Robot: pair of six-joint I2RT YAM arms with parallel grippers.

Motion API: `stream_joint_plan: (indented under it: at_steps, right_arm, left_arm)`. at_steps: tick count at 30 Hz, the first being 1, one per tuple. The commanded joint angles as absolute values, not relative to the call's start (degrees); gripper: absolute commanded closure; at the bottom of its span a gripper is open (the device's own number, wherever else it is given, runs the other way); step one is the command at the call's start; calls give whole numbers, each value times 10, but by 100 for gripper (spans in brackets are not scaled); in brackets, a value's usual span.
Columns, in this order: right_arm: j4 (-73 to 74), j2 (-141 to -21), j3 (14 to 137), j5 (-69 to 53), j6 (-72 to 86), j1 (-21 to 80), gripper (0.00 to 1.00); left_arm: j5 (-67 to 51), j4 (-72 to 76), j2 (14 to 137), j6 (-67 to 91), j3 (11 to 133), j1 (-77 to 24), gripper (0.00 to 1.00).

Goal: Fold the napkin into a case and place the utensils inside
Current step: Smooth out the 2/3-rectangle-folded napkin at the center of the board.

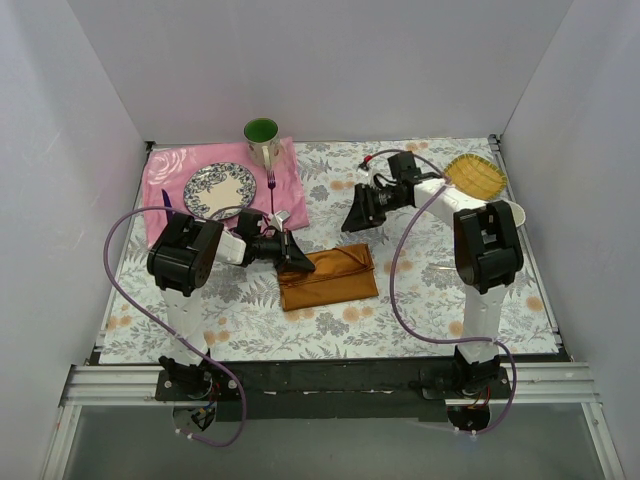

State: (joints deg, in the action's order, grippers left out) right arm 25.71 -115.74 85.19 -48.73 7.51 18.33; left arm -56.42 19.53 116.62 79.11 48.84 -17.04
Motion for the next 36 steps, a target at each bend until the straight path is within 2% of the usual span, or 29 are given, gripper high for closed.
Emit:
stream_joint_plan:
  at_steps: [1,4,14,21,22,23,25,28,30,31,32,35,36]
  right_arm:
    - [108,-1170,790,-577,226,214,44]
    - [55,-1184,748,-576,247,218,40]
    - [8,-1252,672,-555,225,209,49]
    - [-23,-1199,660,-591,243,207,49]
    - [-19,-1188,679,-600,244,208,51]
    - [-12,-1175,688,-606,247,209,58]
    - [-1,-1139,707,-620,236,207,65]
    - [102,-1111,738,-609,190,203,76]
    - [200,-1106,749,-583,112,197,79]
    - [226,-1105,746,-573,89,194,80]
    - [242,-1104,740,-562,53,192,84]
    - [257,-1104,710,-534,33,188,85]
    - [253,-1106,699,-521,27,188,87]
  left_arm:
    - [-502,134,1171,749,475,-172,99]
    - [-502,134,1173,752,473,-172,99]
    - [-504,129,1180,759,468,-157,100]
    - [-548,165,1132,744,453,-149,98]
    - [-565,174,1110,744,451,-151,97]
    - [-570,192,1097,743,448,-153,95]
    - [-577,199,1075,725,450,-162,92]
    - [-580,204,1024,704,453,-170,83]
    - [-566,183,980,675,455,-173,74]
    - [-555,167,965,654,460,-177,72]
    - [-542,127,949,590,464,-184,71]
    - [-449,60,874,440,461,-233,70]
    - [-373,55,836,395,452,-255,70]
